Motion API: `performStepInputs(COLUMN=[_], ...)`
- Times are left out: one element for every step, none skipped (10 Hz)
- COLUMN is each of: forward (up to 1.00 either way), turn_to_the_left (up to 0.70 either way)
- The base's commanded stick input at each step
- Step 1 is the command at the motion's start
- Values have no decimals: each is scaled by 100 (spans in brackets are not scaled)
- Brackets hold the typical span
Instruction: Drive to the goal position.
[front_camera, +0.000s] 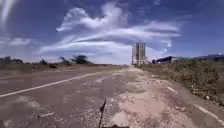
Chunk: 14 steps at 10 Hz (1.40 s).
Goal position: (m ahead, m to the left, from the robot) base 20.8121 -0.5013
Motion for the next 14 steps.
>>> performStepInputs(forward=[0, 0, 0, 0, 18, 47, 70, 70, 70, 70, 70, 70, 70, 70], turn_to_the_left=[0, 0, 0, 0, 0, 0, 0, 0, 0, 0, 0, 0, -4, -15])
